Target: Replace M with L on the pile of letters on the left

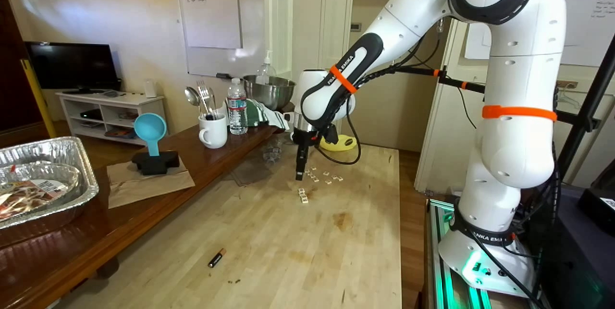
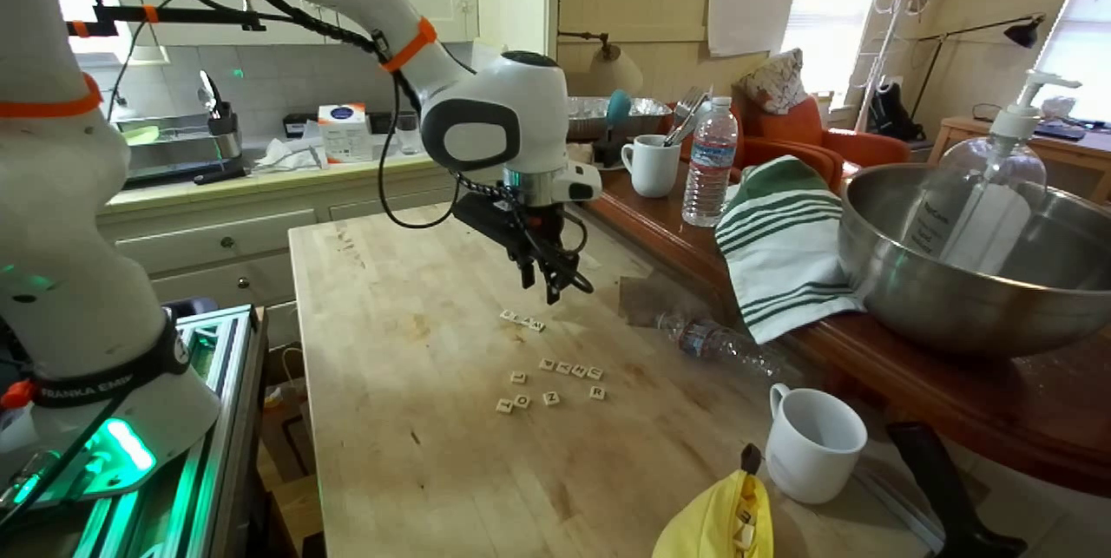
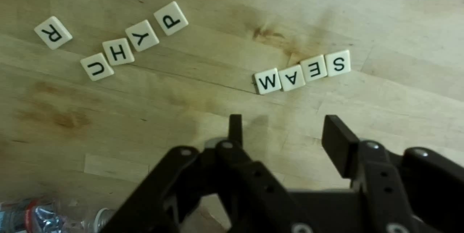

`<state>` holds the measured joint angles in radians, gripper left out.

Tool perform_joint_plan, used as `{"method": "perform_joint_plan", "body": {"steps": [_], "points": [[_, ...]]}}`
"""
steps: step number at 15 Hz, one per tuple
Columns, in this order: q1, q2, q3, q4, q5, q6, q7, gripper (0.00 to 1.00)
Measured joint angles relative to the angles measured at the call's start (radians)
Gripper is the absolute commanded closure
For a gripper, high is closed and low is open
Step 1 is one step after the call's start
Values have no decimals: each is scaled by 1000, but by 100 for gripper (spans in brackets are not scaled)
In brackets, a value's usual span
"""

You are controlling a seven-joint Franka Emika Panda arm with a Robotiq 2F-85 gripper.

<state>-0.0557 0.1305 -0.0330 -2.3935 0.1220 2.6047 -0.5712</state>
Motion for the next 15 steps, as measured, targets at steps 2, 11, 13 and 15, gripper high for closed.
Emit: {"method": "perform_joint_plan", "body": {"steps": [2, 11, 13, 15], "points": [[-7, 18, 6, 0, 1, 3, -22, 86], [-57, 79, 32, 0, 23, 29, -133, 100], [-62, 89, 40, 0, 25, 45, -139, 100], [-68, 98, 49, 0, 26, 58, -143, 100]]}}
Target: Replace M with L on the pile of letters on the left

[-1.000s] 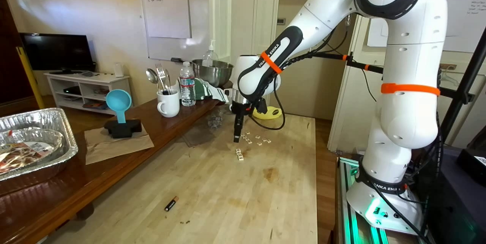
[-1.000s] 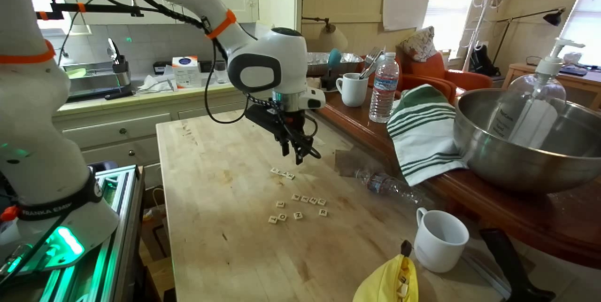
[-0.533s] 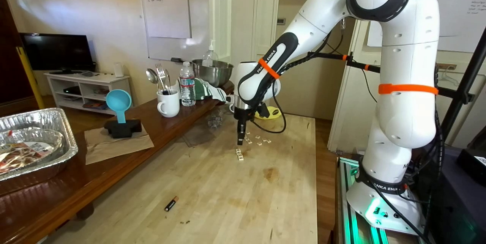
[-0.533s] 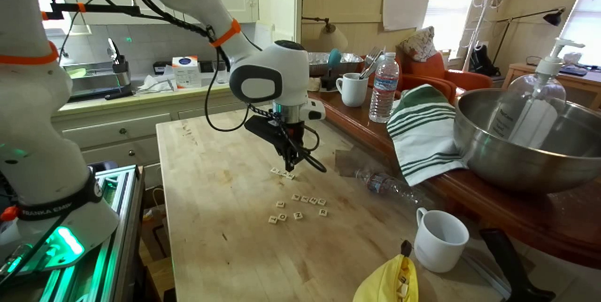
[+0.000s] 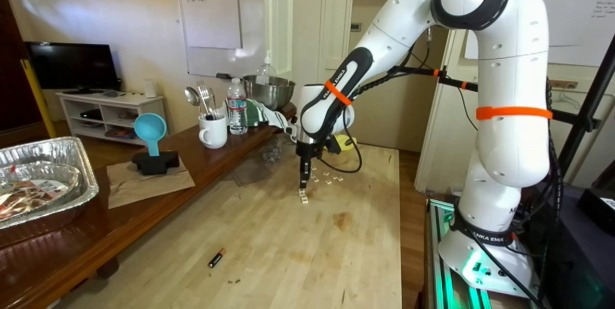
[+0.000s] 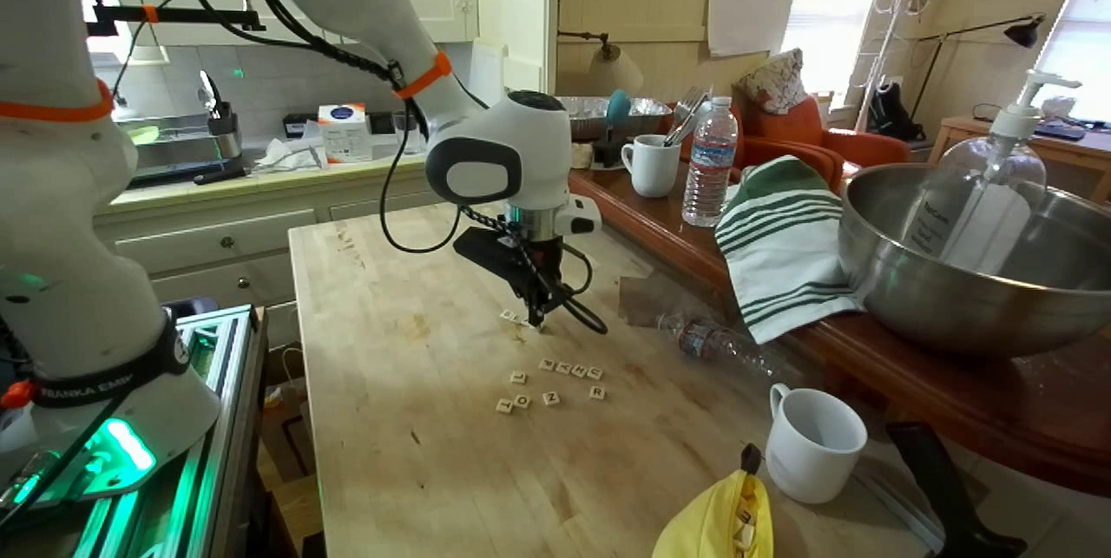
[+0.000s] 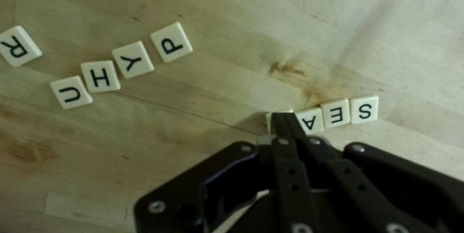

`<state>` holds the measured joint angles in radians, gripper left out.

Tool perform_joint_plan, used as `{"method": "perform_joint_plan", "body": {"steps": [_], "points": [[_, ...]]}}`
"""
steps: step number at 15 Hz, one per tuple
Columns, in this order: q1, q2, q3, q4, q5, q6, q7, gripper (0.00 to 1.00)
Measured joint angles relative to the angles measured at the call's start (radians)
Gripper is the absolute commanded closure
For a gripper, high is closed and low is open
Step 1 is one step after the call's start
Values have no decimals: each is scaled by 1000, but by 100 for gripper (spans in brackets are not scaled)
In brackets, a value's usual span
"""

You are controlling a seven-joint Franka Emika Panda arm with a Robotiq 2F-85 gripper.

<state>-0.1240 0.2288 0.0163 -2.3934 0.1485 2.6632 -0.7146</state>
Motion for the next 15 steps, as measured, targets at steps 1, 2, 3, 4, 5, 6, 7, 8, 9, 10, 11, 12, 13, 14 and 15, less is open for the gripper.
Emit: {"method": "perform_joint_plan", "body": {"steps": [1, 2, 3, 4, 5, 6, 7, 8, 9, 10, 11, 12, 13, 14, 15], "points": [[-3, 4, 4, 0, 0, 7, -1, 100], [-5, 8, 8, 0, 0, 14, -1, 100], [-7, 13, 11, 0, 0, 21, -2, 100], [-7, 17, 12, 0, 0, 26, -2, 100], [-7, 21, 13, 0, 0, 30, -2, 100], [-7, 23, 14, 0, 0, 36, -2, 100], [-7, 25, 14, 0, -1, 42, -2, 100], [-8, 26, 14, 0, -3, 47, -2, 100], [-9, 27, 14, 0, -5, 53, -2, 100], [-12, 28, 12, 0, -7, 61, -2, 100], [-16, 31, 9, 1, -10, 69, -2, 100], [-22, 33, 6, 3, -12, 78, -2, 100], [-30, 37, 1, 5, -14, 87, -1, 100], [-38, 40, -4, 7, -15, 98, -1, 100], [-47, 43, -10, 10, -17, 106, -1, 100]]}}
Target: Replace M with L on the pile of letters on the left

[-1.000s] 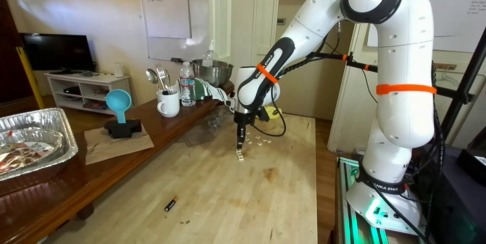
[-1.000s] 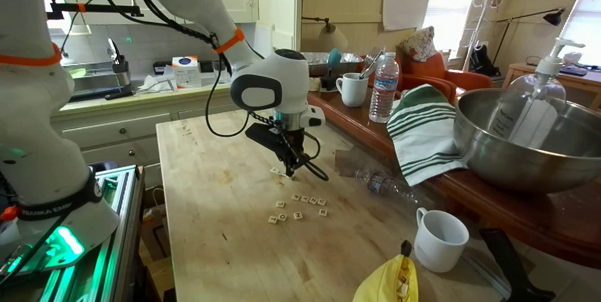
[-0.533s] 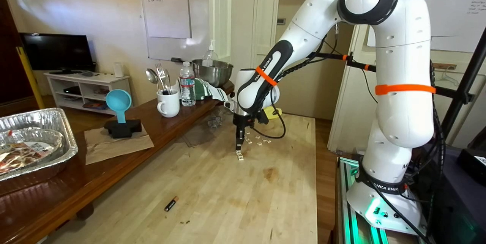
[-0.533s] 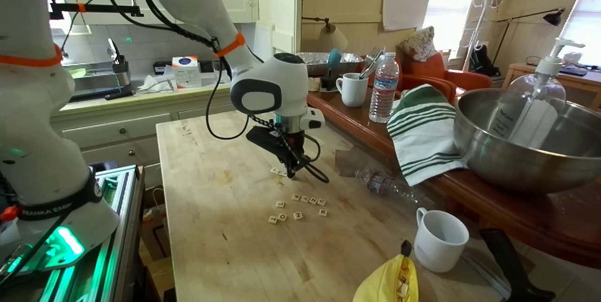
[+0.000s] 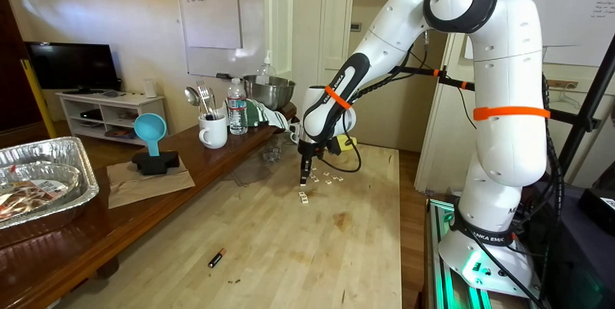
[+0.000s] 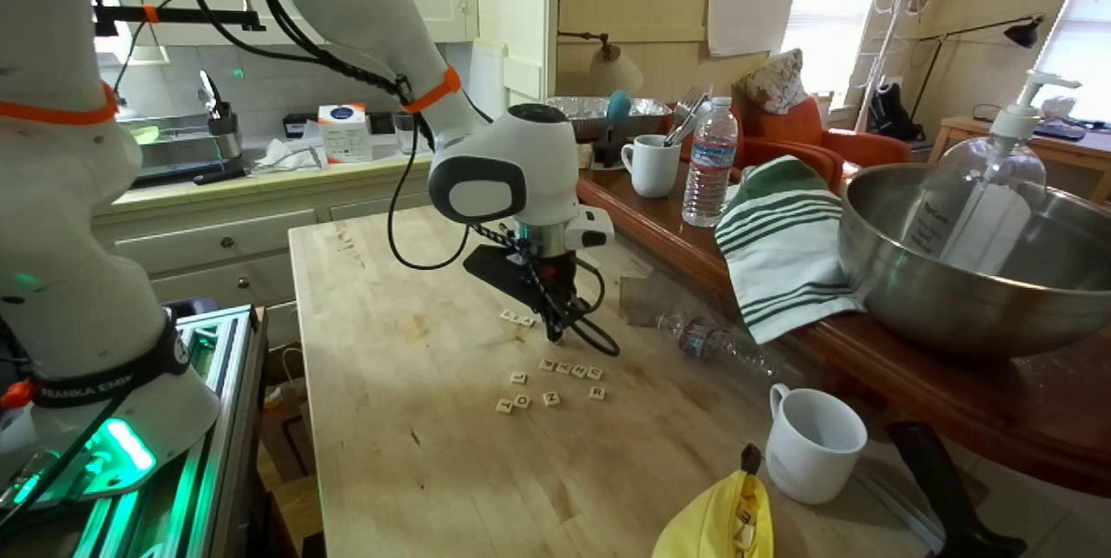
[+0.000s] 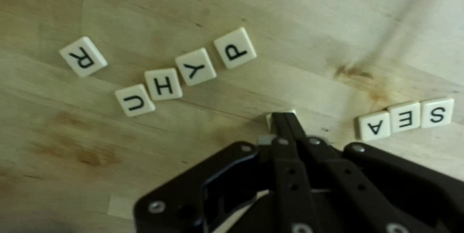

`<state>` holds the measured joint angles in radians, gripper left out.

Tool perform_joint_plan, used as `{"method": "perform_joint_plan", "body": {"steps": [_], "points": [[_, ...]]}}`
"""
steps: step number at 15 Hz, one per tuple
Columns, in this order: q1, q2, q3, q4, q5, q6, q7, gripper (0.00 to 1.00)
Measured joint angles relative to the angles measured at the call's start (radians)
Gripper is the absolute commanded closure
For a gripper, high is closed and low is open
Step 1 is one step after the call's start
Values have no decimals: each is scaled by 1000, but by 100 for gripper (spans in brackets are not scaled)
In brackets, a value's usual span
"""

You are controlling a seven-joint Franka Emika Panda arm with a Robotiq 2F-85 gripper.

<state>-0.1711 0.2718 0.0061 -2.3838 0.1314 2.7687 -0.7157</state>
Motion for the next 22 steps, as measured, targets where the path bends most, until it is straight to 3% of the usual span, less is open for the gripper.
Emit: {"method": "perform_joint_plan", "body": {"steps": [9, 17, 22], "points": [[-49, 22, -91, 21, -97, 38, 57, 100], [-92, -29, 0, 15, -43, 29, 14, 100], [-94, -75, 8, -9, -38, -64, -143, 100]]}}
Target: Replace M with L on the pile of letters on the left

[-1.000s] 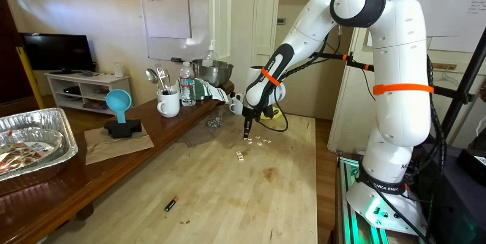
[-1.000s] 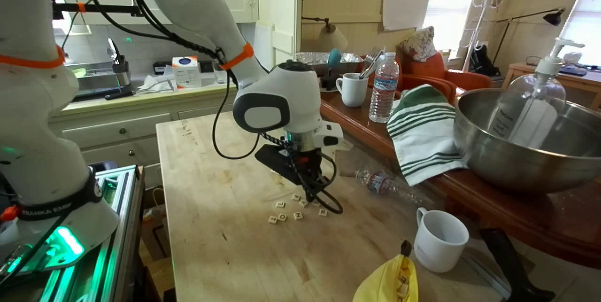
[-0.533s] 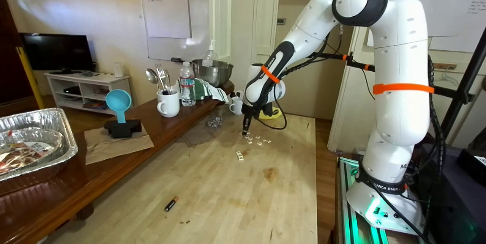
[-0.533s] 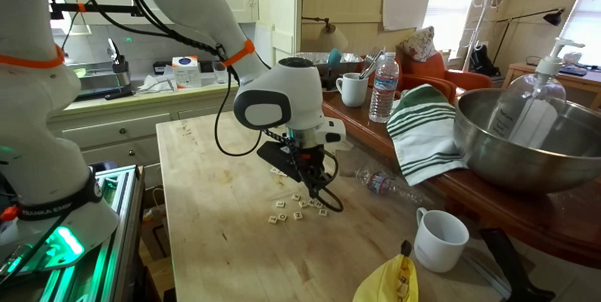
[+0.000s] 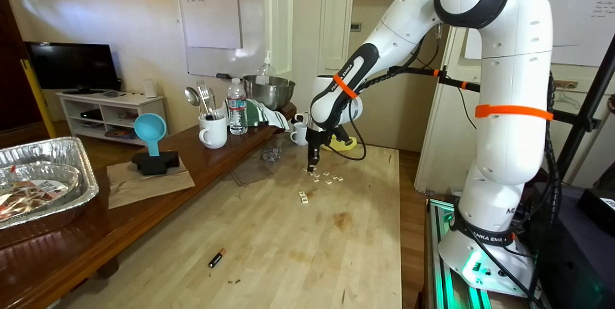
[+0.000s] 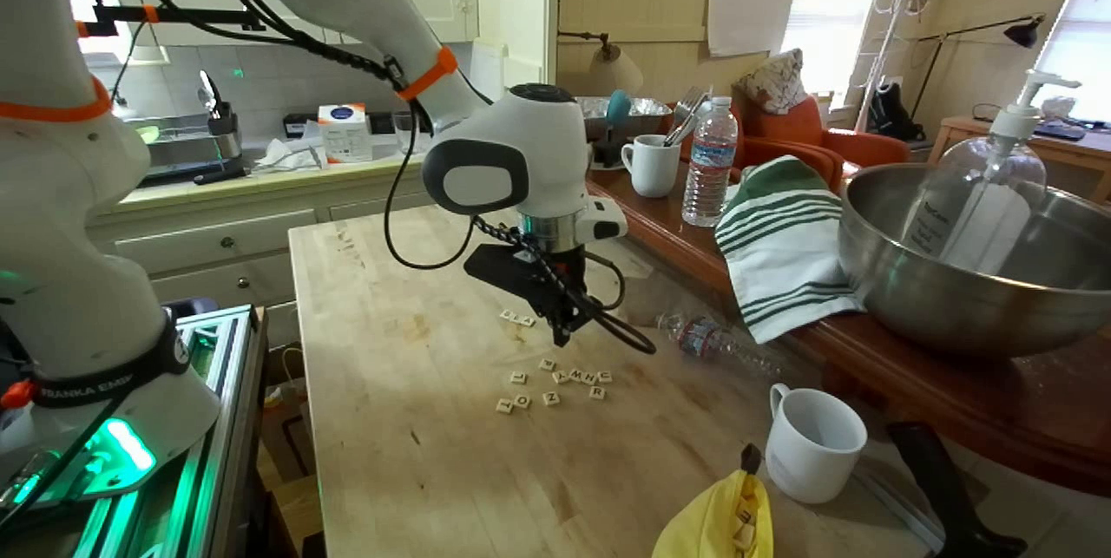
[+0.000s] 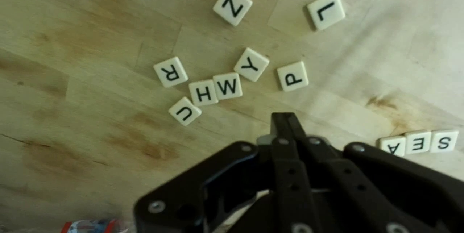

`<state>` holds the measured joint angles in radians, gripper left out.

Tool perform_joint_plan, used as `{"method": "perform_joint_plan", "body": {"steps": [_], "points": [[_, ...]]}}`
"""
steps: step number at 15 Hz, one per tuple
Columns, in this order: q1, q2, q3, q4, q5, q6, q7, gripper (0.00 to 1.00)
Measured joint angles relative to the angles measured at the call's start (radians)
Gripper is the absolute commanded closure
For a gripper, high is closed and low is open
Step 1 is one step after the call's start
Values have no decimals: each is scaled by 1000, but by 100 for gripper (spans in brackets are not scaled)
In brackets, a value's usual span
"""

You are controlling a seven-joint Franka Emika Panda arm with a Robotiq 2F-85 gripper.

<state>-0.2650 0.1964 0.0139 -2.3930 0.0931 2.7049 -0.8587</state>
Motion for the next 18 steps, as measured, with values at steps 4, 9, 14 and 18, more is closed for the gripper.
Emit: {"method": "perform_joint_plan", "body": {"steps": [4, 9, 14, 18], "points": [[0, -29, -26, -23, -39, -103, -147, 100], [10, -49, -68, -53, -152, -179, -243, 100], [22, -49, -76, -74, -170, -160, -276, 100], [32, -46, -76, -87, -170, -97, -276, 100]]}}
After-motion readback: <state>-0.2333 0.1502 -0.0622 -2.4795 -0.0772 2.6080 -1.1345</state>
